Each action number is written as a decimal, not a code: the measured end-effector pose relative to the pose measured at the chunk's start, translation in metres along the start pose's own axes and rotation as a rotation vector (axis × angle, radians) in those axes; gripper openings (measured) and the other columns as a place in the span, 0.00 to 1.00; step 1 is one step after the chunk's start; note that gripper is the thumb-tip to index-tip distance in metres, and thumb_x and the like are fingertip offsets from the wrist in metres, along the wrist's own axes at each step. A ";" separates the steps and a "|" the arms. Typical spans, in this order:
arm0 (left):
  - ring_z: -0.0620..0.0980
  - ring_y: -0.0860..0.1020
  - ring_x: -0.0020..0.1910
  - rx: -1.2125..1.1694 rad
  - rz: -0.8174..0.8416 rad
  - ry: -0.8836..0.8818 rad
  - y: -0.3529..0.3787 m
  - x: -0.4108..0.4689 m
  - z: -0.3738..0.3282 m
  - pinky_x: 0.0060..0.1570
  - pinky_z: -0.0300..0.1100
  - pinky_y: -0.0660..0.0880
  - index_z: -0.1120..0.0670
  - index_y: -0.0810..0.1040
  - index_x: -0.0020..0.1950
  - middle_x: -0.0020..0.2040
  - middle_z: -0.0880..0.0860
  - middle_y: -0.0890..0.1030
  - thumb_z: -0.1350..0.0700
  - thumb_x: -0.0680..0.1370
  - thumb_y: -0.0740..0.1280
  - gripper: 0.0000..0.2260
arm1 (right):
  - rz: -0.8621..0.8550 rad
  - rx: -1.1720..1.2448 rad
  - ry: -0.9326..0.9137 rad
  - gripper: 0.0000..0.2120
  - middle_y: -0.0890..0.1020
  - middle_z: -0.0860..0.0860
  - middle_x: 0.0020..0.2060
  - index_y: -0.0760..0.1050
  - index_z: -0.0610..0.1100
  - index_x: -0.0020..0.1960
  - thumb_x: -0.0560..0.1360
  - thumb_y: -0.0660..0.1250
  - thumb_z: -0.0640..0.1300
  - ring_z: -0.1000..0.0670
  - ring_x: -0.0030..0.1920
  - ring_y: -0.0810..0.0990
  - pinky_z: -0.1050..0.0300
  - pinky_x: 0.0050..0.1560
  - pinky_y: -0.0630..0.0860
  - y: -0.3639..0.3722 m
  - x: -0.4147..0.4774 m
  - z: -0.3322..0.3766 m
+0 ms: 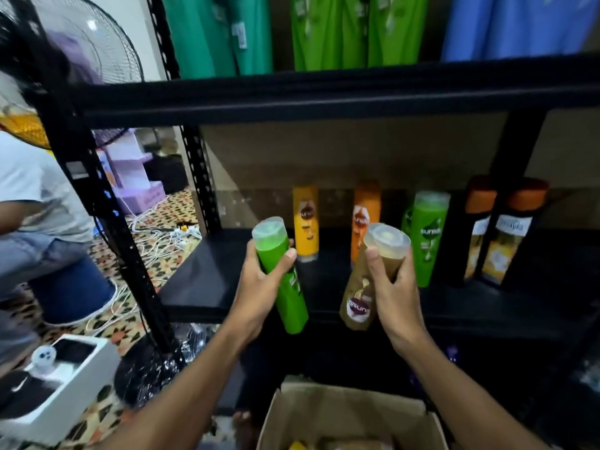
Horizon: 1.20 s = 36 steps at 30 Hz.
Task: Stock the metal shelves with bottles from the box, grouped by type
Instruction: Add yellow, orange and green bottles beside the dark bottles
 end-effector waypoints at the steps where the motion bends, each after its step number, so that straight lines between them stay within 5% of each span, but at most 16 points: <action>1: 0.45 0.82 0.58 0.012 0.011 0.014 0.000 0.009 -0.004 0.57 0.45 0.78 0.41 0.74 0.63 0.57 0.45 0.85 0.51 0.77 0.75 0.17 | 0.009 -0.014 -0.010 0.28 0.80 0.57 0.60 0.68 0.63 0.68 0.71 0.67 0.71 0.54 0.61 0.80 0.46 0.64 0.76 0.003 0.010 0.001; 9: 0.42 0.83 0.56 0.003 0.100 0.006 0.004 0.052 0.003 0.51 0.37 0.79 0.43 0.76 0.64 0.53 0.40 0.85 0.55 0.78 0.74 0.17 | 0.032 -0.096 -0.041 0.27 0.78 0.57 0.59 0.64 0.59 0.70 0.74 0.66 0.65 0.52 0.61 0.78 0.45 0.63 0.76 0.016 0.053 -0.009; 13: 0.37 0.82 0.55 0.067 0.079 0.022 0.007 0.058 0.013 0.51 0.36 0.80 0.46 0.73 0.69 0.57 0.43 0.84 0.54 0.75 0.77 0.25 | 0.046 -0.118 -0.019 0.27 0.77 0.58 0.58 0.62 0.63 0.67 0.74 0.71 0.60 0.56 0.57 0.78 0.51 0.57 0.76 0.015 0.058 -0.022; 19: 0.47 0.84 0.55 0.150 -0.043 0.030 0.012 0.045 0.071 0.57 0.53 0.81 0.46 0.77 0.62 0.54 0.48 0.85 0.50 0.74 0.78 0.19 | 0.098 -0.302 0.000 0.25 0.81 0.53 0.50 0.65 0.54 0.66 0.75 0.74 0.52 0.52 0.50 0.82 0.55 0.47 0.76 0.011 0.042 -0.074; 24: 0.42 0.83 0.53 0.252 -0.072 0.044 0.013 0.047 0.083 0.57 0.52 0.81 0.47 0.79 0.61 0.52 0.45 0.85 0.50 0.74 0.77 0.17 | 0.066 -0.255 0.040 0.26 0.79 0.55 0.53 0.60 0.57 0.67 0.77 0.72 0.48 0.58 0.51 0.80 0.64 0.45 0.74 0.009 0.040 -0.080; 31: 0.40 0.83 0.49 0.277 -0.108 0.012 0.018 0.043 0.096 0.55 0.51 0.82 0.49 0.80 0.61 0.49 0.43 0.86 0.51 0.75 0.77 0.17 | -0.047 -0.216 0.124 0.38 0.78 0.48 0.62 0.52 0.53 0.77 0.76 0.71 0.55 0.45 0.60 0.79 0.40 0.62 0.77 -0.001 0.047 -0.095; 33: 0.40 0.84 0.49 0.277 -0.109 -0.002 0.018 0.042 0.102 0.55 0.52 0.82 0.48 0.80 0.61 0.49 0.43 0.86 0.50 0.74 0.77 0.17 | -0.032 -0.224 0.108 0.39 0.77 0.48 0.64 0.51 0.53 0.78 0.76 0.71 0.56 0.45 0.61 0.78 0.40 0.62 0.76 0.000 0.046 -0.094; 36: 0.42 0.84 0.50 0.307 -0.076 -0.011 0.018 0.042 0.114 0.55 0.53 0.82 0.49 0.79 0.62 0.50 0.44 0.86 0.49 0.73 0.78 0.19 | 0.024 -0.288 0.001 0.30 0.78 0.51 0.60 0.58 0.59 0.70 0.77 0.72 0.49 0.57 0.54 0.79 0.52 0.54 0.76 -0.001 0.041 -0.089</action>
Point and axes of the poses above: each hand's wrist, its own x-axis towards the middle knuckle, its own y-axis out of the palm, z = x × y, the point moved 2 cm from there along x, towards the middle knuckle
